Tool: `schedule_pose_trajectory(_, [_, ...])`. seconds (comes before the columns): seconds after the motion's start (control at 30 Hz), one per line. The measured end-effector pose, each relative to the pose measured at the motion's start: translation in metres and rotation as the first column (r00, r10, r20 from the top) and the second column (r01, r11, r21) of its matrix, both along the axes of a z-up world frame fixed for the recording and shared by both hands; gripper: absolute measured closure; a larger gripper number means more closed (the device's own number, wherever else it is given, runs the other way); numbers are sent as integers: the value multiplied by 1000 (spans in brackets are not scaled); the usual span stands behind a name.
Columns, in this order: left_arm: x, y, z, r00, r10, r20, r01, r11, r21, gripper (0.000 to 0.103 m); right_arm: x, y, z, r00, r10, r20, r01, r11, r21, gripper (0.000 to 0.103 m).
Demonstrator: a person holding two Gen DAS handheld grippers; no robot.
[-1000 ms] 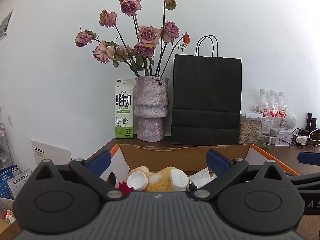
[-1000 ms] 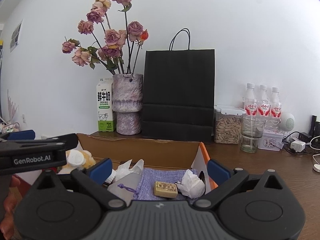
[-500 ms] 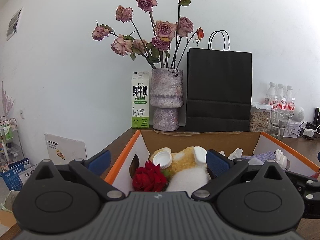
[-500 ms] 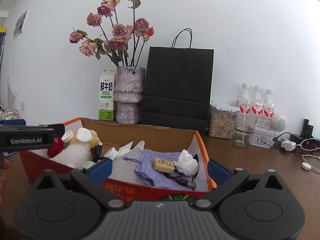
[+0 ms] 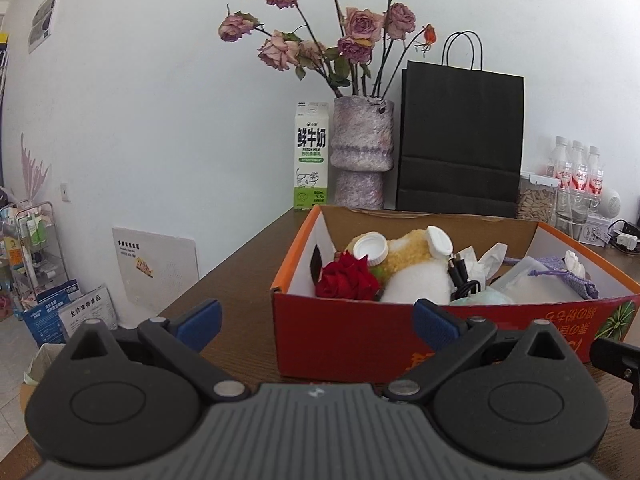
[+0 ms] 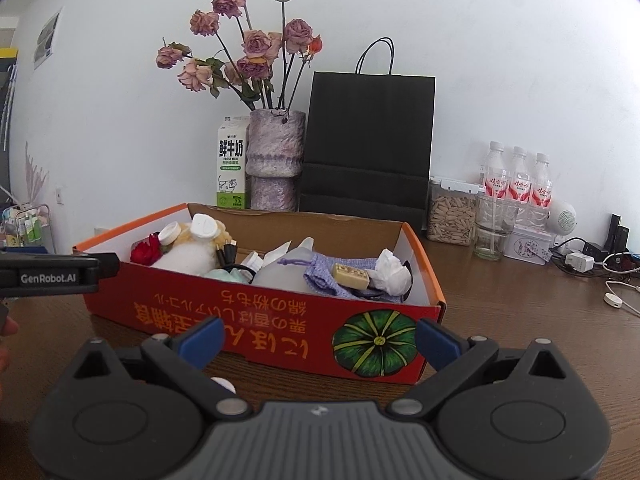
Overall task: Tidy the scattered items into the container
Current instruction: 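Withdraw both tools from the box toward the remaining items, then grasp the white bottle cap on the table with the right tool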
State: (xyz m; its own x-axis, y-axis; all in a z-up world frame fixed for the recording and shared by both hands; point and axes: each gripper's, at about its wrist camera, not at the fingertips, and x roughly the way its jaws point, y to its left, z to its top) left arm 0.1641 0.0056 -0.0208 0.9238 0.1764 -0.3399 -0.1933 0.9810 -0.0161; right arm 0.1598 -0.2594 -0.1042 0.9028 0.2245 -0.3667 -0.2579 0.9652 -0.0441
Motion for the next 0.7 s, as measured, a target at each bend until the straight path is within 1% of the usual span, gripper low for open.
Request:
schedule_pose_trajectory(0.17, [-7, 13, -2, 999, 19, -30, -20, 999, -26, 0, 3, 9, -4, 997, 43, -71, -44, 999, -12, 2])
schedule_pose_trajectory(0.27, [-9, 17, -3, 999, 22, -47, -24, 999, -32, 0, 8, 19, -8, 987, 80, -137, -83, 996, -16, 9])
schedule_pose_trajectory(0.33, [-10, 19, -4, 998, 22, -55, -24, 999, -34, 0, 11, 26, -11, 980, 94, -174, -99, 995, -21, 16])
schedule_pose_trajectory(0.4, [-11, 19, -4, 998, 20, -57, -22, 999, -34, 0, 14, 31, -13, 975, 105, -197, -111, 994, -20, 19])
schedule_pose_trajectory(0.47, [-12, 19, -3, 998, 21, -53, -22, 999, -28, 0, 16, 35, -14, 970, 113, -216, -121, 992, -24, 28])
schedule_pose_trajectory(0.5, [-12, 19, -3, 999, 20, -51, -21, 999, -25, 0, 17, 37, -15, 967, 114, -226, -124, 992, -28, 36])
schedule_pose_trajectory(0.53, [-12, 18, -3, 999, 18, -50, -20, 1000, -22, 0, 19, 38, -16, 964, 116, -241, -126, 992, -29, 47])
schedule_pose_trajectory(0.57, [-11, 17, -3, 999, 17, -52, -18, 1000, -19, 0, 20, 39, -18, 959, 119, -258, -130, 991, -26, 54])
schedule_pose_trajectory(0.6, [-11, 17, -3, 998, 15, -53, -16, 1000, -17, 0, 21, 38, -18, 956, 127, -265, -136, 991, -17, 64])
schedule_pose_trajectory(0.63, [-11, 17, -3, 998, 13, -54, -14, 1000, -16, 0, 20, 38, -19, 955, 132, -265, -140, 990, -11, 71])
schedule_pose_trajectory(0.67, [-11, 16, -3, 998, 13, -54, -14, 1000, -16, 0, 19, 39, -18, 956, 134, -262, -143, 990, -13, 76])
schedule_pose_trajectory(0.7, [-11, 16, -3, 998, 13, -54, -14, 1000, -16, 0, 18, 39, -18, 955, 138, -261, -147, 989, -15, 76])
